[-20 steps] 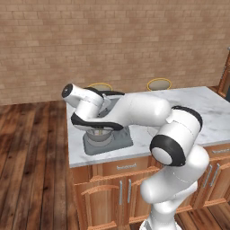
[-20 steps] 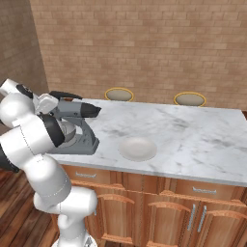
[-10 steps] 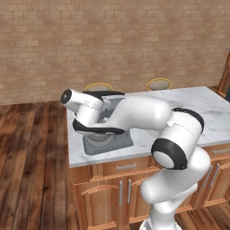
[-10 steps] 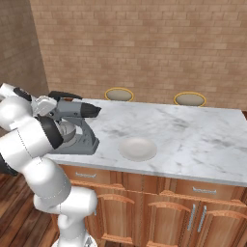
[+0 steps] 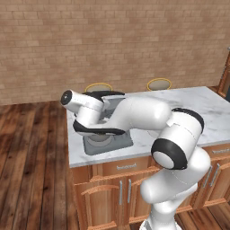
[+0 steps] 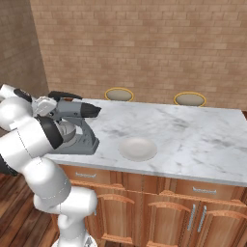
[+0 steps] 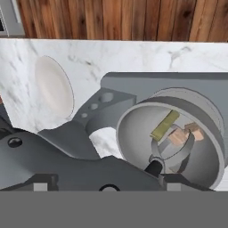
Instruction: Add butter and sugar cubes to the stand mixer bowl and then turn on the stand mixer to begin making frosting.
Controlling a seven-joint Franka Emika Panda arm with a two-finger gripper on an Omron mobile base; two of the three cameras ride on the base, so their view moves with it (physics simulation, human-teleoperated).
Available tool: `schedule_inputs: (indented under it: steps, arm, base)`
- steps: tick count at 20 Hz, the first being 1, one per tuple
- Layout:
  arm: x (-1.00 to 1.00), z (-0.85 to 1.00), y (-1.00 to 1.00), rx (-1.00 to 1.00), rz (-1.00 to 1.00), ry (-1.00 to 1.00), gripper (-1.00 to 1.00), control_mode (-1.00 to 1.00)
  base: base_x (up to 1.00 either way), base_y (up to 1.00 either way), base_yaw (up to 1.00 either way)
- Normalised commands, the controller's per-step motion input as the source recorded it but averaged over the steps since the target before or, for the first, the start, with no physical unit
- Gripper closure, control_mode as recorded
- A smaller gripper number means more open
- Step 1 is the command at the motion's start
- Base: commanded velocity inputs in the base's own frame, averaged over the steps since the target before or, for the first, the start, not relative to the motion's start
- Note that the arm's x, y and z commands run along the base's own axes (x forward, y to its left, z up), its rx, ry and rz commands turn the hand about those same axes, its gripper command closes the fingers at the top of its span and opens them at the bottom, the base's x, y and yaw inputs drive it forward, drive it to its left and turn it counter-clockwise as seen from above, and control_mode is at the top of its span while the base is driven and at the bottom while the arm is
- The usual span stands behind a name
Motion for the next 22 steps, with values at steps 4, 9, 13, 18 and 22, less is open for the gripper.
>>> schedule_inputs:
  steps: [4,9,13,18,22]
  arm:
    - [0.32,0.0,0.0,0.0,0.0,0.0,1.0,-1.0]
    - [0.36,0.0,0.0,0.0,0.0,0.0,1.0,-1.0]
    - [0.37,0.0,0.0,0.0,0.0,0.0,1.0,-1.0]
    - [0.44,0.0,0.0,0.0,0.0,0.03,1.0,-1.0]
    - [0.49,0.0,-0.01,0.0,0.0,0.06,1.0,-1.0]
  base:
    - [0.0,0.0,0.0]
    - [0.0,0.0,0.0]
    - [0.0,0.0,0.0]
    - [0.0,0.0,0.0]
    - [0.0,0.0,0.0]
